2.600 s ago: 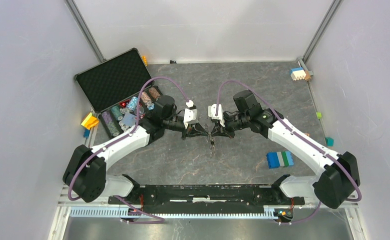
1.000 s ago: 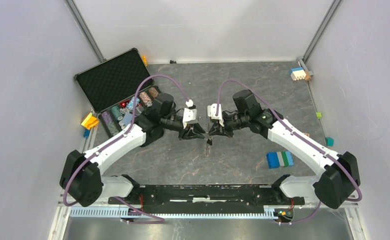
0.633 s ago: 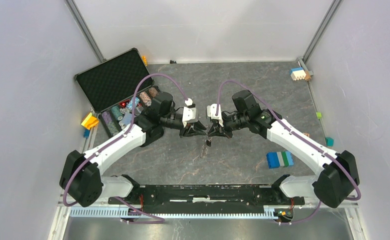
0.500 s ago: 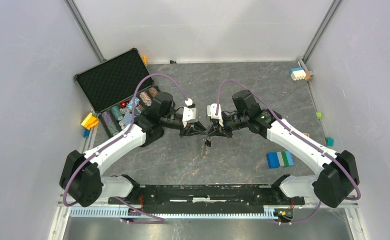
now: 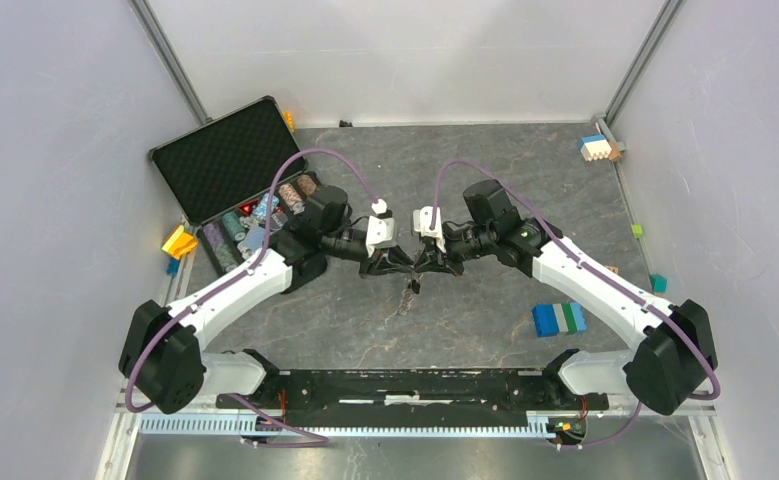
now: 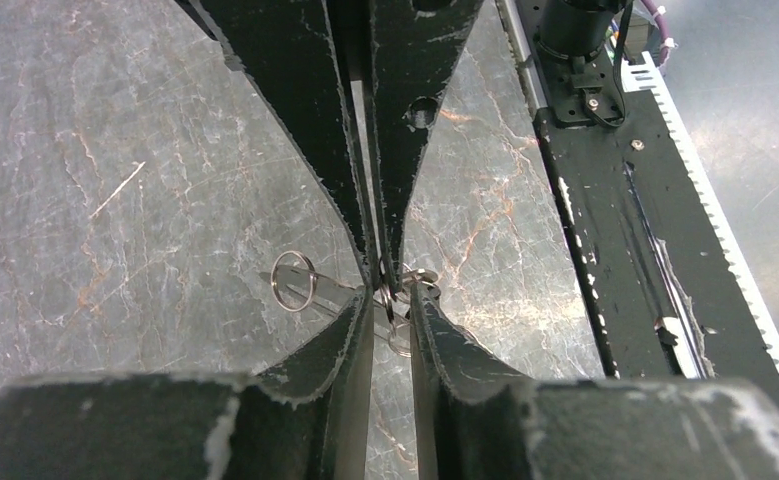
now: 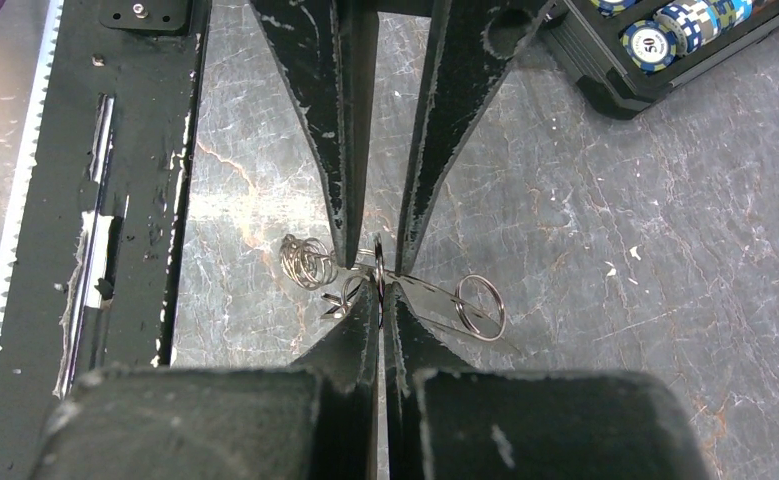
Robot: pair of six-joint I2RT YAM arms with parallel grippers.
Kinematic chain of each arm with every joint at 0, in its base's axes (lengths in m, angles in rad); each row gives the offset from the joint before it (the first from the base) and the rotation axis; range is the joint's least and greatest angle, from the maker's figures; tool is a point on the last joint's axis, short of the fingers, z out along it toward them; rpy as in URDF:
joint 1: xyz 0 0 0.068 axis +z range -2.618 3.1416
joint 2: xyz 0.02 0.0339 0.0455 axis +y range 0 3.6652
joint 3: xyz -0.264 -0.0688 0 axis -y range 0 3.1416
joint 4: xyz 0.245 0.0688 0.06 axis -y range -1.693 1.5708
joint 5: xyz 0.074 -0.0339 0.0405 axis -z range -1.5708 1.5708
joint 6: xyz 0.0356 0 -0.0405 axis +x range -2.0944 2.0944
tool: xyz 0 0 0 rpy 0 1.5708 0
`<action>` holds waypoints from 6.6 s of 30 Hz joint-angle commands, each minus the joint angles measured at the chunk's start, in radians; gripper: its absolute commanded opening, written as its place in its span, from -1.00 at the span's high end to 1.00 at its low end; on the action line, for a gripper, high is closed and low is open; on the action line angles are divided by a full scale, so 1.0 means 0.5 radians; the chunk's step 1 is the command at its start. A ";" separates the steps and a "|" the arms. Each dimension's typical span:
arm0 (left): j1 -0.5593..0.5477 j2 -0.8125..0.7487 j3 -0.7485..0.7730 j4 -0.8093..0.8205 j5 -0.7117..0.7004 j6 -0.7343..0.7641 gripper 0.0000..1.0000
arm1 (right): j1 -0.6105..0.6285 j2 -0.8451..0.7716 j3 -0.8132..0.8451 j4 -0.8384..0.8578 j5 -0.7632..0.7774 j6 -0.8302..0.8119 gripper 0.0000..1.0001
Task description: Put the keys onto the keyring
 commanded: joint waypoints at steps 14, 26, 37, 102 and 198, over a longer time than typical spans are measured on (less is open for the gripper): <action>-0.077 0.013 0.067 -0.176 -0.028 0.282 0.50 | 0.009 0.053 0.065 0.060 -0.100 0.048 1.00; -0.080 0.010 0.028 -0.083 -0.105 0.207 0.64 | 0.009 0.024 0.037 0.086 -0.128 0.060 1.00; -0.081 0.011 0.002 -0.003 -0.106 0.070 0.96 | 0.005 0.027 0.034 0.109 -0.132 0.086 1.00; -0.007 -0.048 -0.249 0.854 -0.226 -0.792 0.96 | -0.129 0.107 -0.167 0.261 -0.308 0.204 0.74; 0.033 -0.019 -0.116 0.241 -0.085 0.092 0.08 | 0.061 0.050 0.286 -0.386 0.432 -0.096 1.00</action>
